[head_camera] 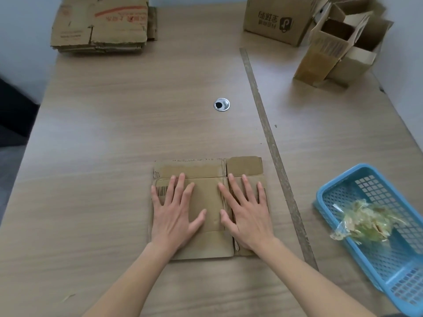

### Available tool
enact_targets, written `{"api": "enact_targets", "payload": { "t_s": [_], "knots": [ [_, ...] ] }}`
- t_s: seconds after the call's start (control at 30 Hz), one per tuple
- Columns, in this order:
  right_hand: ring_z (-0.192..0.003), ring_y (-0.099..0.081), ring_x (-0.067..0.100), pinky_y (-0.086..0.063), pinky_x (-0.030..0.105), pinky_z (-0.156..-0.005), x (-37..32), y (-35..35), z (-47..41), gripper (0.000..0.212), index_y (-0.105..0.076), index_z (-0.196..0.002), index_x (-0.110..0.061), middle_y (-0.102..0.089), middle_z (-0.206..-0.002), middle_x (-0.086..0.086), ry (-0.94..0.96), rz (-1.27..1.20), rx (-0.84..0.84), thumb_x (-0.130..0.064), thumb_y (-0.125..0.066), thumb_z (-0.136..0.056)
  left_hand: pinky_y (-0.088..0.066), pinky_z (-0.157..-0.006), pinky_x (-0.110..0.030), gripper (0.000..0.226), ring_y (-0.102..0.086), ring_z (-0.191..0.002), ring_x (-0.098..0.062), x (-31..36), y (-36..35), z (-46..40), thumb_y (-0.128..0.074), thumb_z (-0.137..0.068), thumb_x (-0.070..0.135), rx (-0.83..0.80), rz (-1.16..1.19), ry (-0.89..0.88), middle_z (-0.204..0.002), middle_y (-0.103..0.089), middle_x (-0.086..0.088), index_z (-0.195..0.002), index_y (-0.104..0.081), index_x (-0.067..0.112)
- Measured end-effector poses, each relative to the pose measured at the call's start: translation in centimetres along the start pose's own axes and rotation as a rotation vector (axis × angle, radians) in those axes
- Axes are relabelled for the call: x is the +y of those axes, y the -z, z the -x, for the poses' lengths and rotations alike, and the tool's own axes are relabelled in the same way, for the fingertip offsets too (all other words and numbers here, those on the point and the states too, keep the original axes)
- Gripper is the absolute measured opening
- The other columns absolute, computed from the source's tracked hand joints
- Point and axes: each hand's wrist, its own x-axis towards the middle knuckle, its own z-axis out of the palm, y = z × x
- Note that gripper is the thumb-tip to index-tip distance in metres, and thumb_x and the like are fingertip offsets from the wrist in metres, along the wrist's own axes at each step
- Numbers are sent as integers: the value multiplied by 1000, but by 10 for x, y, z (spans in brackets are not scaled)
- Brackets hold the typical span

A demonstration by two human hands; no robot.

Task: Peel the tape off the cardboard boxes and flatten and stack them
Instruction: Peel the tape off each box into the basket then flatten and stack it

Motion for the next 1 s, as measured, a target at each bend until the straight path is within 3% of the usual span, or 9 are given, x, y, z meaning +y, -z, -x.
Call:
{"api": "enact_targets", "payload": {
  "t_s": [0.13,0.37,0.6,0.7,0.77,0.87,1.0],
  "knots": [
    [-158,-6,28,-14,62,-121,2,-6,-1,75,-12,-162,-37,-5,-171,-6,5,31,35,-58,-39,-96,-10,-116,-74,85,-17,-156,-31,-1,-6,-2,-37,-89,70,31,-35,-19,-169,-17,-10,-159,-32,23],
    [-157,-8,28,-12,62,-122,5,-17,-5,74,-16,-162,-36,-9,-171,-5,20,41,91,-59,-39,-95,-9,-116,-74,87,-17,-156,-29,-5,-21,-4,-42,-87,72,134,-31,-35,-170,-16,-9,-159,-33,24],
    [-158,3,23,-8,59,-124,0,6,-4,72,-6,-163,-35,4,-171,-7,-4,2,-58,-61,-30,-100,-3,-123,-63,77,-11,-157,-20,-3,4,-4,-36,-91,68,15,110,28,-170,-13,1,-158,-33,29],
    [-156,9,13,0,44,-127,5,19,13,77,2,-163,-28,14,-170,-7,-116,-89,-71,-67,-21,-101,-3,-128,-47,85,-16,-155,-19,-13,20,9,-50,-91,67,15,231,243,-169,-17,1,-158,-31,18],
    [-156,10,12,1,37,-127,11,25,34,88,5,-163,-19,20,-169,-4,-290,-194,-69,-73,-20,-98,-6,-128,-44,94,-20,-153,-22,-24,25,29,-58,-87,70,0,311,463,-167,-23,-2,-158,-32,13],
    [-157,8,17,0,37,-128,16,32,59,103,2,-162,-12,14,-169,2,-450,-295,-172,-77,-28,-88,-13,-126,-44,93,-21,-153,-24,-35,25,57,-63,-83,71,-71,387,530,-166,-25,-2,-155,-40,16],
    [-157,1,19,-6,41,-126,12,41,62,107,-18,-160,-12,2,-171,6,-608,-292,-93,-71,-63,-84,-25,-122,-45,92,-29,-148,-26,-32,28,62,-82,-74,60,-55,533,598,-163,-30,-2,-148,-50,15]
  ]
}}
